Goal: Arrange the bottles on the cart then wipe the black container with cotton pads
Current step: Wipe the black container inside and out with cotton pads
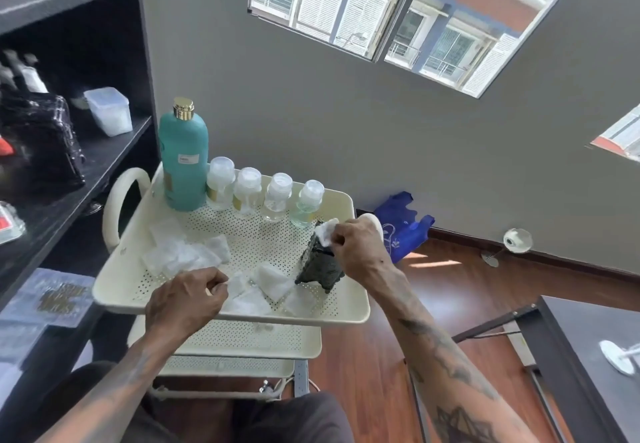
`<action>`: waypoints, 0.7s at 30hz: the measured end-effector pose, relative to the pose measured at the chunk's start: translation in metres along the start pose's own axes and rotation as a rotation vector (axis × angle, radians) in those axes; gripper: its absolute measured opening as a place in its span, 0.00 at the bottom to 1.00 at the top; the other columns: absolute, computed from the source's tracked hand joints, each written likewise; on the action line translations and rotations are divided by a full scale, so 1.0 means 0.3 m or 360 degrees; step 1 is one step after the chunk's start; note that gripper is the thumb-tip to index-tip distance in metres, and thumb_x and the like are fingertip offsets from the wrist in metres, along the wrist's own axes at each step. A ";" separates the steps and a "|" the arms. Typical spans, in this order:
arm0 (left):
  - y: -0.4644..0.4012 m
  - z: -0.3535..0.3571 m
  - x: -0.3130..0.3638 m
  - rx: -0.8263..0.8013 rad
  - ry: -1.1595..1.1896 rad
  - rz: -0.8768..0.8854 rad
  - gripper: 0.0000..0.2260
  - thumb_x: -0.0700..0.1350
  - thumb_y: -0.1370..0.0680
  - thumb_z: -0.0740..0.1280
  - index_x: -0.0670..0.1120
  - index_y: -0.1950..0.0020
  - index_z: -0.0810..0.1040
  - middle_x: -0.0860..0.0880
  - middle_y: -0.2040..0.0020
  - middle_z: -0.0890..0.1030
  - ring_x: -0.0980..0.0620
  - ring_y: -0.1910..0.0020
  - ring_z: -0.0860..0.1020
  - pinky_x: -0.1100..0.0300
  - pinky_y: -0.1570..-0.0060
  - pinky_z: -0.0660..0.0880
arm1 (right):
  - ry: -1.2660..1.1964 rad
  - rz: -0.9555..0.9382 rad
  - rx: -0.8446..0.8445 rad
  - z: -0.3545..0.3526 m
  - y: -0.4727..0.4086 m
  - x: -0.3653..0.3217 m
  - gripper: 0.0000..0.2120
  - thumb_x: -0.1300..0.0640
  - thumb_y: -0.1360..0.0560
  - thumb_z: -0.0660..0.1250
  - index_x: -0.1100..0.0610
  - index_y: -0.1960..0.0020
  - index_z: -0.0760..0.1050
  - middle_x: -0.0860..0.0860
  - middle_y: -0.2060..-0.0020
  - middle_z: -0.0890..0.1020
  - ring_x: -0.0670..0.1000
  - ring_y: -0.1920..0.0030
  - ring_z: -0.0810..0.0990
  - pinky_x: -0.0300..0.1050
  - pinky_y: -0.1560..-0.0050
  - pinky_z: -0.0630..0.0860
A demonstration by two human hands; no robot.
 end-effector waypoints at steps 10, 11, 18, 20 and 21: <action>0.003 0.007 -0.010 -0.0014 0.0025 -0.0019 0.07 0.56 0.23 0.65 0.58 0.50 0.82 0.58 0.58 0.83 0.53 0.60 0.80 0.58 0.60 0.74 | 0.0766 0.0112 -0.1356 0.168 -0.032 -0.056 0.16 0.62 0.21 0.55 0.63 0.39 0.76 0.57 0.42 0.79 0.58 0.47 0.77 0.43 0.62 0.69; 0.004 0.005 -0.013 -0.0010 0.0026 -0.0027 0.07 0.56 0.23 0.65 0.58 0.50 0.82 0.57 0.58 0.83 0.54 0.59 0.80 0.58 0.60 0.74 | 0.0801 0.0100 -0.1382 0.154 -0.028 -0.067 0.16 0.62 0.20 0.54 0.62 0.37 0.75 0.56 0.42 0.79 0.57 0.49 0.76 0.42 0.66 0.67; 0.012 0.009 -0.010 -0.0030 0.0072 -0.0022 0.07 0.56 0.23 0.65 0.58 0.50 0.81 0.59 0.57 0.82 0.55 0.57 0.80 0.56 0.57 0.76 | 0.0467 0.0121 -0.1263 0.021 -0.012 -0.013 0.17 0.61 0.23 0.59 0.55 0.38 0.78 0.50 0.45 0.82 0.51 0.54 0.81 0.40 0.58 0.78; 0.012 0.011 -0.011 -0.0047 0.0103 -0.0025 0.07 0.58 0.24 0.65 0.59 0.51 0.81 0.61 0.59 0.82 0.57 0.58 0.79 0.56 0.57 0.77 | 0.0082 0.0238 -0.0978 -0.058 0.007 0.061 0.23 0.53 0.28 0.68 0.46 0.33 0.73 0.46 0.39 0.80 0.48 0.44 0.79 0.40 0.48 0.78; 0.010 0.015 -0.014 -0.0073 0.0133 -0.0041 0.07 0.58 0.24 0.66 0.59 0.52 0.80 0.62 0.59 0.81 0.58 0.59 0.79 0.56 0.57 0.77 | -0.0028 0.0259 -0.0889 -0.076 0.031 0.084 0.34 0.48 0.32 0.73 0.45 0.28 0.66 0.47 0.33 0.74 0.49 0.37 0.75 0.43 0.41 0.75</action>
Point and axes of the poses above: each hand's wrist, its own y-axis away from the middle knuckle, its own z-axis out of the palm, x = y × z, the point moved 10 cm from there along -y, towards the middle knuckle
